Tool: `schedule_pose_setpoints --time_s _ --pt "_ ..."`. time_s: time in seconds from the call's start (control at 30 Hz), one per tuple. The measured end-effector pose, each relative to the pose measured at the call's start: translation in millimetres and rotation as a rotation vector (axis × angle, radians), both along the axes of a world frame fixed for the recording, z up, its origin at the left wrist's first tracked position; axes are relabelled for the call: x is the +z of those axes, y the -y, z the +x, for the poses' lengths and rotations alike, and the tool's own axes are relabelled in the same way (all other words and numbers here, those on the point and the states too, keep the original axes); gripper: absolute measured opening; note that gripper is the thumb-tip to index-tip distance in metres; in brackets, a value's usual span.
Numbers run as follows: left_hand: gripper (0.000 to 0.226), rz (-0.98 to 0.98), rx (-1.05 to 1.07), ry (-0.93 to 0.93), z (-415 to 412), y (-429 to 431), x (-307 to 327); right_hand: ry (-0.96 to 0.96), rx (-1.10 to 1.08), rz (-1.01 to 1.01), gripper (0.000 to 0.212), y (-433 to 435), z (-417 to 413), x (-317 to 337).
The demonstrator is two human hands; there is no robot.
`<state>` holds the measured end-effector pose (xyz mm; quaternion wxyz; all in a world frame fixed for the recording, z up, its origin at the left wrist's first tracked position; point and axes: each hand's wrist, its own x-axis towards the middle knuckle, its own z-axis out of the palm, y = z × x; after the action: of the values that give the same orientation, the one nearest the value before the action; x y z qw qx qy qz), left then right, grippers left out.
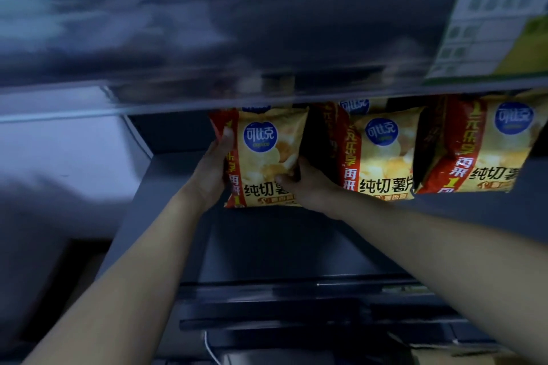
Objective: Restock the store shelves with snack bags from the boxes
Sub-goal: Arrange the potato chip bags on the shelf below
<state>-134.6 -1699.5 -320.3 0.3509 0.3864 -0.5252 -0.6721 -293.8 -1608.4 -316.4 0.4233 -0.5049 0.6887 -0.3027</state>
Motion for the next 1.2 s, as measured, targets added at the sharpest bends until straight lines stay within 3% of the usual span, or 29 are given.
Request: schedule_pose_setpoints --time_s 0.13,0.3,0.47,0.57,0.63,0.73,0.8,0.87,1.2 --pt "0.104 0.014 -0.001 0.051 9.8 -9.7 -14.1 -0.022 -0.032 -0.016 0.066 -5.9 3.1 -5.2" --pt "0.086 0.030 -0.057 0.094 12.8 -19.2 -19.8 -0.069 -0.015 0.013 0.075 -15.2 3.2 -5.8" --pt "0.086 -0.019 0.025 0.198 12.0 -37.1 -8.4 -0.192 -0.077 -0.018 0.062 -33.8 3.6 5.7" --pt "0.041 -0.174 0.383 0.181 2.9 -58.1 11.5 -0.307 -0.241 -0.198 0.039 -55.4 -12.9 10.2" --pt "0.032 -0.307 0.498 0.259 -9.2 -76.3 21.7 -0.386 -0.401 -0.328 0.031 -70.9 -33.6 10.3" --pt "0.028 -0.404 0.207 0.432 -44.6 -106.5 25.2 -0.418 -0.585 -0.282 0.047 -83.8 -70.7 7.3" --pt "0.047 -0.347 -0.039 0.502 -73.1 -118.1 22.3 -0.336 -0.583 -0.115 0.069 -84.3 -92.5 1.4" --pt "0.067 -0.251 -0.156 0.516 -98.1 -123.1 21.3 -0.211 -0.507 0.022 0.077 -82.4 -105.7 -6.4" --pt "0.058 -0.245 -0.084 0.629 -138.2 -94.4 2.1 -0.126 -0.414 0.029 0.070 -51.8 -113.0 -19.8"
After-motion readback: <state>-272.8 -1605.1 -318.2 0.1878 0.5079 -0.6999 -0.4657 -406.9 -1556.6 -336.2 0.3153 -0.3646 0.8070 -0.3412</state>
